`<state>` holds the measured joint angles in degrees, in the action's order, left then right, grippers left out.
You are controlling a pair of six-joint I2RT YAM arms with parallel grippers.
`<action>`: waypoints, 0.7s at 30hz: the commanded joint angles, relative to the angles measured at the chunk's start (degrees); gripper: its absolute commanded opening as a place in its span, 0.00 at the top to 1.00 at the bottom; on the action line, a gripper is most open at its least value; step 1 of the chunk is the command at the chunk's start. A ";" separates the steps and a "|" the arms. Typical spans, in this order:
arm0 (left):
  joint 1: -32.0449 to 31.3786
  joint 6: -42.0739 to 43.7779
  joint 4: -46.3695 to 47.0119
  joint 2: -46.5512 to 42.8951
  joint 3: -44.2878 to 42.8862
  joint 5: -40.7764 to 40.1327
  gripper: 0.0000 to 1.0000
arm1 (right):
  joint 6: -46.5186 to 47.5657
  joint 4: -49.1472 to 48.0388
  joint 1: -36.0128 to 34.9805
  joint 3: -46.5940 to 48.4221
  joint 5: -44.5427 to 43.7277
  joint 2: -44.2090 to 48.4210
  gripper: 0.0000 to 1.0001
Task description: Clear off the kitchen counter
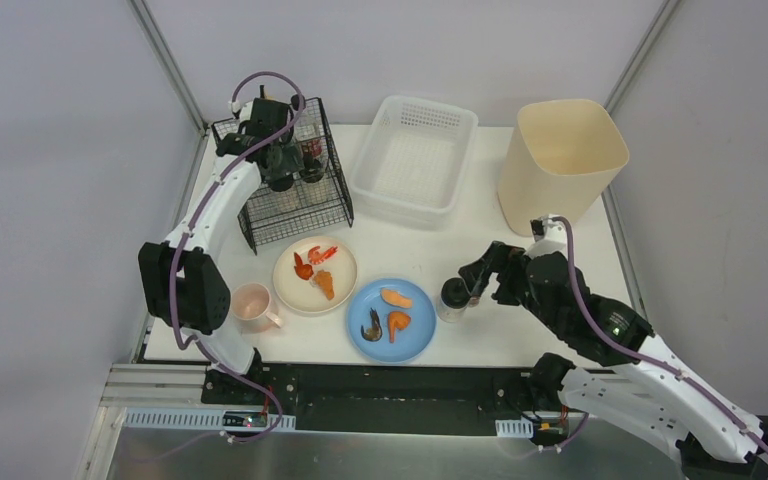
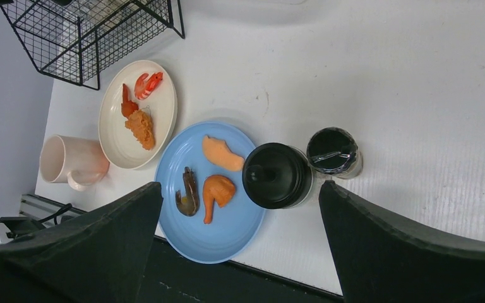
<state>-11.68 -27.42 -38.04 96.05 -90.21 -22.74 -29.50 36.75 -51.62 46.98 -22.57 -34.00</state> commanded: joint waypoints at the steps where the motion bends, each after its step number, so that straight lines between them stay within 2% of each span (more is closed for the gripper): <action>1: -0.46 1.01 -2.53 -4.94 -0.58 1.57 0.20 | 0.76 -0.02 0.11 2.63 2.03 -2.08 0.01; 12: -1.84 0.85 -3.51 -12.77 2.00 13.91 0.19 | -0.18 2.28 0.05 2.02 5.51 -9.16 0.01; 14: -2.78 1.22 -3.73 -14.33 3.07 15.02 0.14 | -0.94 2.88 0.09 1.45 5.37 -9.63 0.01; 18: -5.80 1.86 -4.38 -17.89 5.38 15.10 0.13 | -2.64 3.04 0.00 0.22 5.51 -10.42 0.01; 20: -6.64 1.72 -4.60 -19.89 7.07 15.22 0.02 | -3.22 3.24 -0.09 -0.11 5.89 -11.40 0.01; 21: -6.90 1.67 -4.59 -20.90 8.00 15.61 0.01 | -3.52 3.50 -0.16 -0.21 5.93 -12.11 0.01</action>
<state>-17.17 -26.39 -41.04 79.88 -84.99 -9.08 -30.87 39.16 -51.62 47.33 -17.45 -44.29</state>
